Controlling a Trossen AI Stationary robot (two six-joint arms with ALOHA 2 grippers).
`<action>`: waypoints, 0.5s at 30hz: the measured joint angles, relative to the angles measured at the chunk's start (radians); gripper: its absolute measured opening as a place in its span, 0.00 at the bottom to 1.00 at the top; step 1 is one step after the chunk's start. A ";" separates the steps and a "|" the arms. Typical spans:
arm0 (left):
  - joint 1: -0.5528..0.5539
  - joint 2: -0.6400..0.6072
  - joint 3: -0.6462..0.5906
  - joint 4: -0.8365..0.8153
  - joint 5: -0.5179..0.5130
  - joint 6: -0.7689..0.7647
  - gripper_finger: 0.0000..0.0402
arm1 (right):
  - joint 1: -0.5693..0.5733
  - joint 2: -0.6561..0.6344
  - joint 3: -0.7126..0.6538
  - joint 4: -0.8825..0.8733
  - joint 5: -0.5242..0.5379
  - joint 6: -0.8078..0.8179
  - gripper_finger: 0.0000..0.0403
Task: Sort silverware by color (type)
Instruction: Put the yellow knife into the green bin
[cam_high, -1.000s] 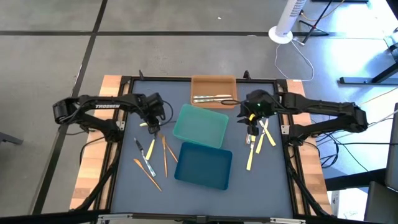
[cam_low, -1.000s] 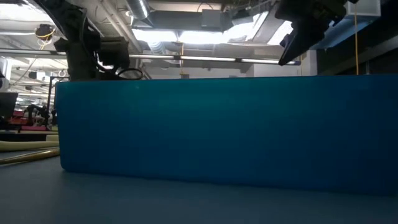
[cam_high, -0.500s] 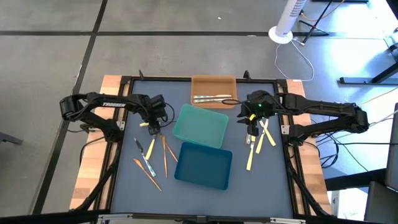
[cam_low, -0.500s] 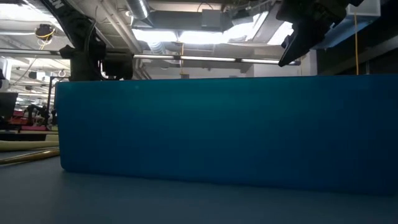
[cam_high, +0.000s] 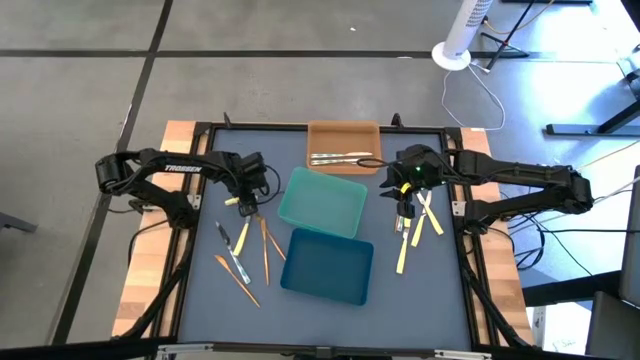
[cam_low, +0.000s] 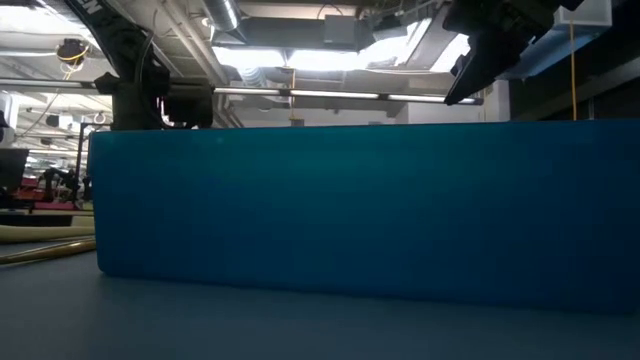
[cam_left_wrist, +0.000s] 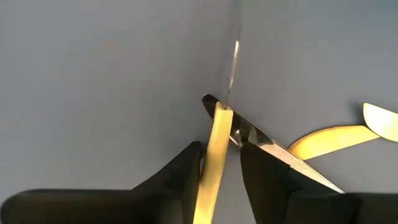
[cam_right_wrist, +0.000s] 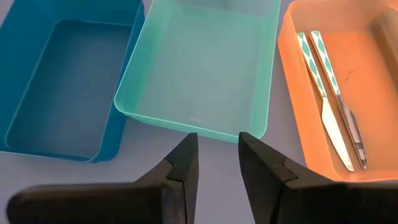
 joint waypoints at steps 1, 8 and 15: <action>0.000 0.000 0.000 0.000 -0.002 0.000 0.24 | 0.000 0.000 0.000 0.000 0.000 0.000 0.25; 0.000 0.000 -0.001 0.000 -0.010 0.000 0.11 | 0.000 0.000 0.000 -0.002 0.000 0.000 0.25; 0.000 0.000 -0.001 0.000 -0.003 -0.002 0.08 | 0.000 0.000 0.000 -0.002 0.000 0.000 0.25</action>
